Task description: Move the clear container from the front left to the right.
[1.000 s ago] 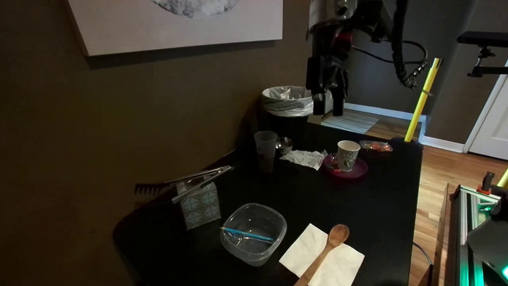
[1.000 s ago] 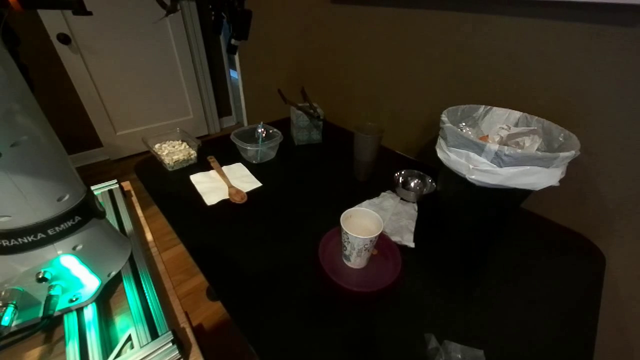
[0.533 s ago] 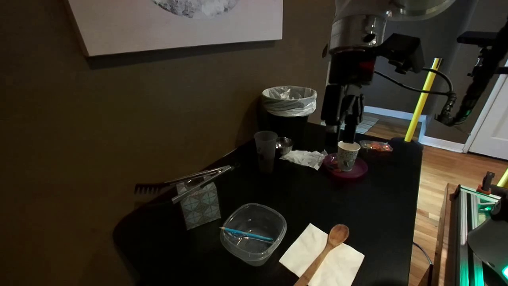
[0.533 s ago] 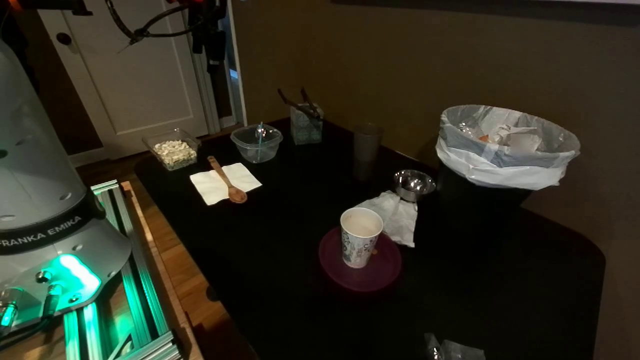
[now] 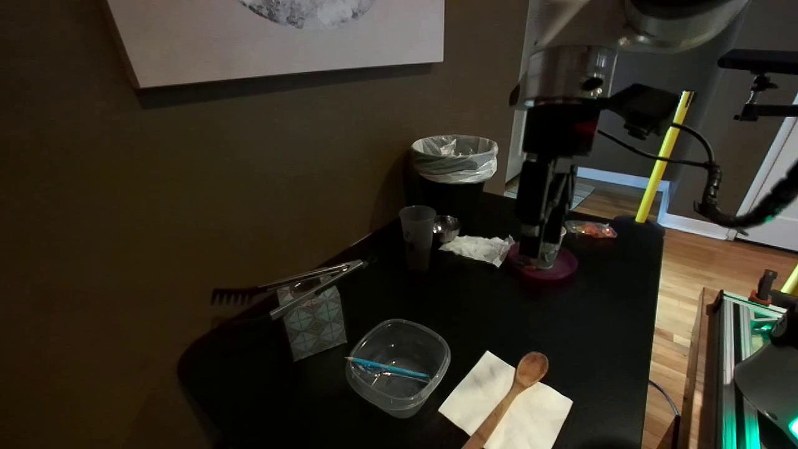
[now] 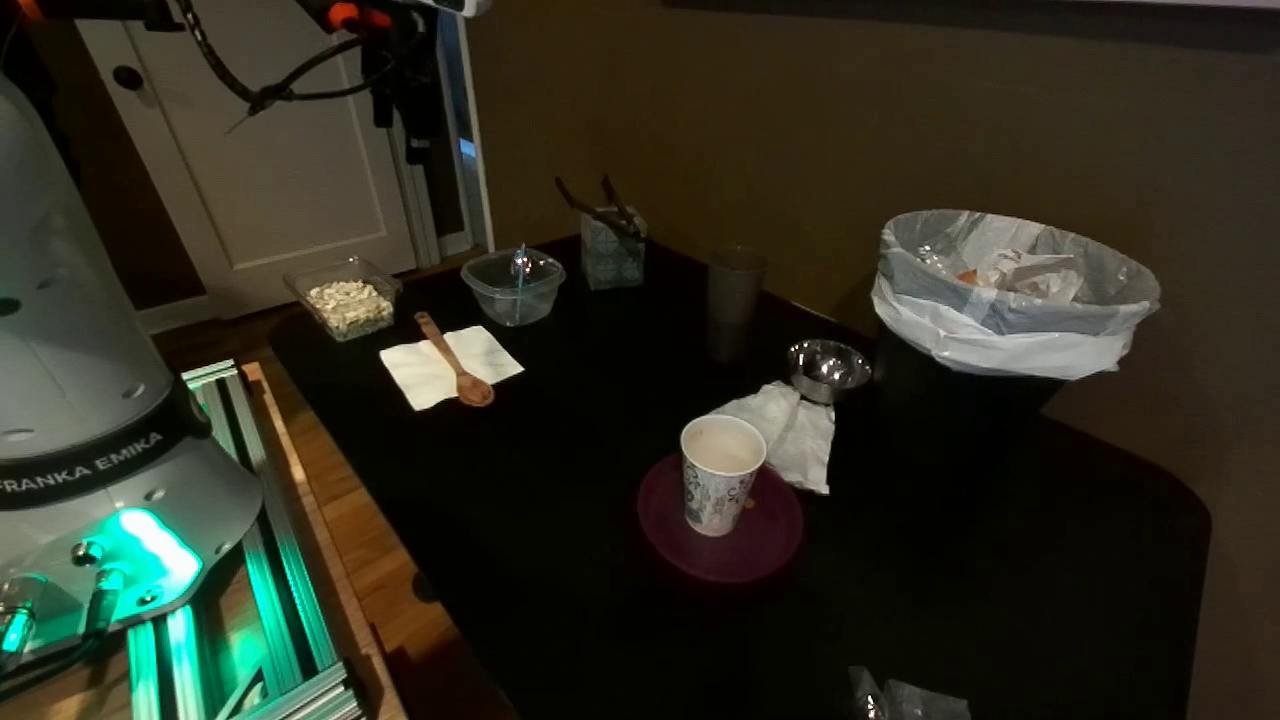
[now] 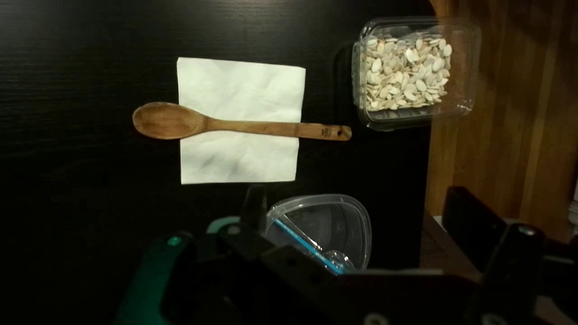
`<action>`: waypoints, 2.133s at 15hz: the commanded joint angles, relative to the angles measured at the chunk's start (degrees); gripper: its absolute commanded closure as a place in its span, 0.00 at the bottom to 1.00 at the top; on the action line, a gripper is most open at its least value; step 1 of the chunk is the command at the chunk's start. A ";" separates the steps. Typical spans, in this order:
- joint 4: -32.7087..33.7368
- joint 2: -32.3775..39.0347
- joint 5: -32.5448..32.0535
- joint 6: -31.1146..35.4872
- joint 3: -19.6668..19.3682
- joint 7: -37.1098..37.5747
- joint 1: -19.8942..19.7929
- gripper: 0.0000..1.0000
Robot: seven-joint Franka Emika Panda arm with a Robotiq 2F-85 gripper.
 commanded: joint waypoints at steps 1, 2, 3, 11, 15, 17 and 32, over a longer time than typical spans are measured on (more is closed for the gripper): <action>-8.54 0.63 1.19 9.32 2.57 -1.76 4.24 0.00; -10.85 1.62 3.03 13.52 3.01 -2.62 6.05 0.00; -6.48 7.60 2.49 16.39 4.12 -0.63 6.38 0.00; -7.24 13.80 5.80 24.96 7.76 2.29 13.97 0.00; -6.85 18.06 6.70 30.53 8.86 2.03 14.81 0.00; -6.49 22.40 9.33 36.14 8.95 0.01 15.91 0.00; 4.78 47.34 35.51 48.45 14.83 -23.90 15.43 0.02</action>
